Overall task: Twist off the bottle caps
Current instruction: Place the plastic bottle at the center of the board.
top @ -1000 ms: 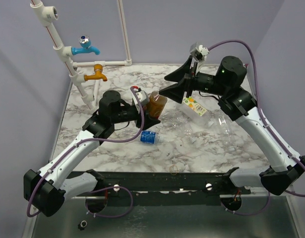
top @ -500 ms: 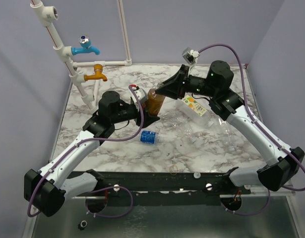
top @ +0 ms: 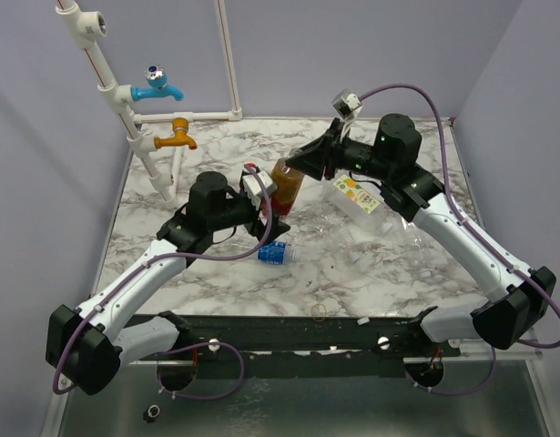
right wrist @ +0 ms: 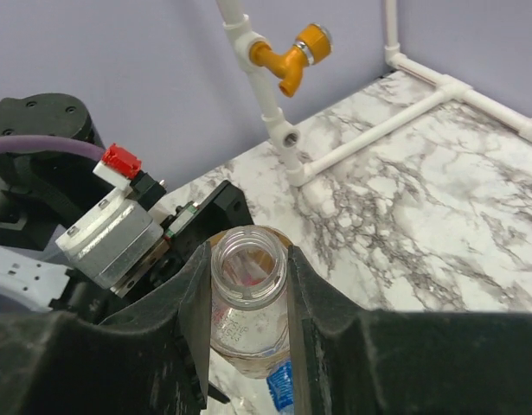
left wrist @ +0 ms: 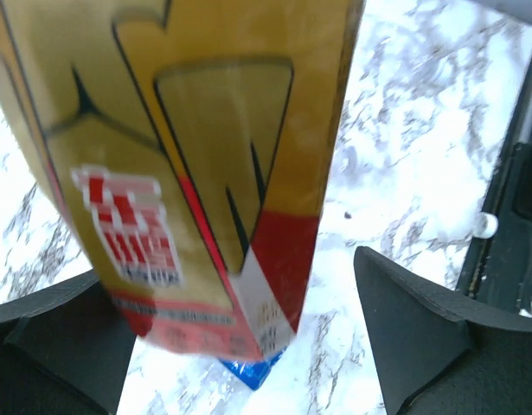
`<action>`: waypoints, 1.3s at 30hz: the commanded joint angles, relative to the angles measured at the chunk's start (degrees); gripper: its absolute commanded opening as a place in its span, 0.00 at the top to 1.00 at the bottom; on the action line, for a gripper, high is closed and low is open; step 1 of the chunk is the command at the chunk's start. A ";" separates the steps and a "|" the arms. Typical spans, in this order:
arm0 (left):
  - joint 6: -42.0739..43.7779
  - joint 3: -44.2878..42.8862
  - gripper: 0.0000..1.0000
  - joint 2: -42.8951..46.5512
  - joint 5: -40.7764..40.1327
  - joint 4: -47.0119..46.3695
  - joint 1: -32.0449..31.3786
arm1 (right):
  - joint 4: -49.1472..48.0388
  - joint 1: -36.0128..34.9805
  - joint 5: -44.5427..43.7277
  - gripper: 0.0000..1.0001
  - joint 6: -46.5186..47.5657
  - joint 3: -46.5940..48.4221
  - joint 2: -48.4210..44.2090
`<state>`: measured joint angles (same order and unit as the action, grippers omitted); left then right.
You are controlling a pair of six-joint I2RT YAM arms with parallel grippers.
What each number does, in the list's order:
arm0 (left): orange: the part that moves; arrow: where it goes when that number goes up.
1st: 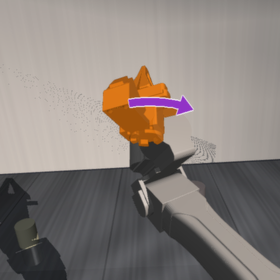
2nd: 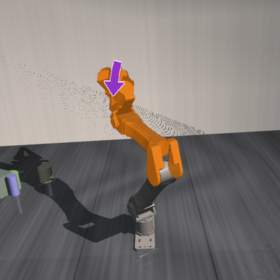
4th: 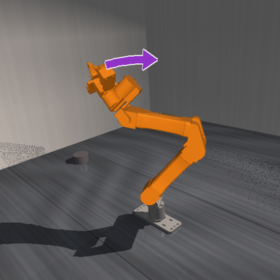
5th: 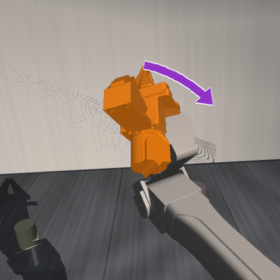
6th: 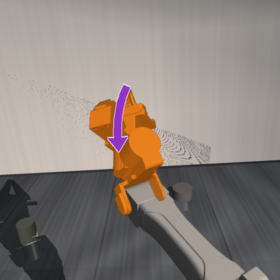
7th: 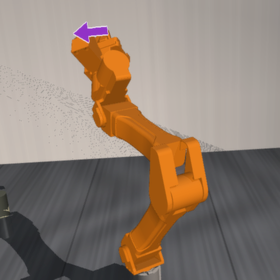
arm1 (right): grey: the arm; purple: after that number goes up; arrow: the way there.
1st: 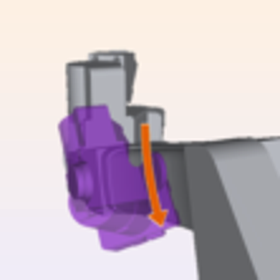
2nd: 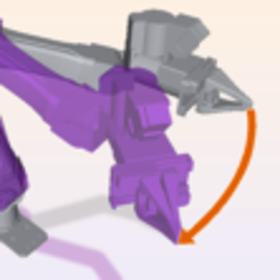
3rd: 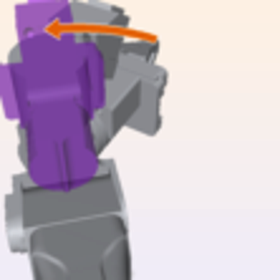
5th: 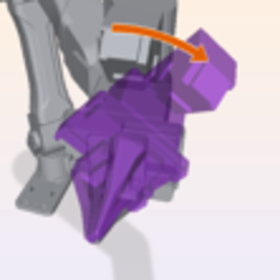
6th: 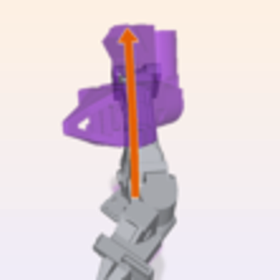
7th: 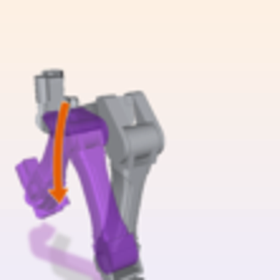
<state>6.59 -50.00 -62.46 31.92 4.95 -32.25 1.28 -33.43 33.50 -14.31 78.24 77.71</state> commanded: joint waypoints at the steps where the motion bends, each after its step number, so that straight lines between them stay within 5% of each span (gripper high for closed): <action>1: 3.18 2.51 0.01 1.04 -7.55 4.30 -0.05 | 2.24 -0.06 -7.94 0.99 6.07 -1.32 0.76; 7: 8.21 5.23 0.01 3.41 -9.04 8.99 -0.09 | -0.72 -0.05 -14.27 0.99 9.88 -3.97 3.71; 26: 27.41 8.08 0.01 2.27 -8.91 18.29 -0.05 | -33.74 0.90 -33.14 0.99 19.96 -7.13 28.41; 35: 30.76 8.83 0.01 1.35 -7.18 18.93 -0.01 | -35.69 1.17 -35.17 0.99 17.00 -7.59 32.91; 39: 32.85 8.61 0.01 -0.19 -6.06 19.53 -0.02 | -32.83 1.26 -34.86 0.76 15.78 -6.94 33.20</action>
<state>35.59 -41.63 -60.99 23.79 22.94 -32.27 -31.68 -32.49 0.10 3.03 71.37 109.84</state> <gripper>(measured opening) 0.985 0.329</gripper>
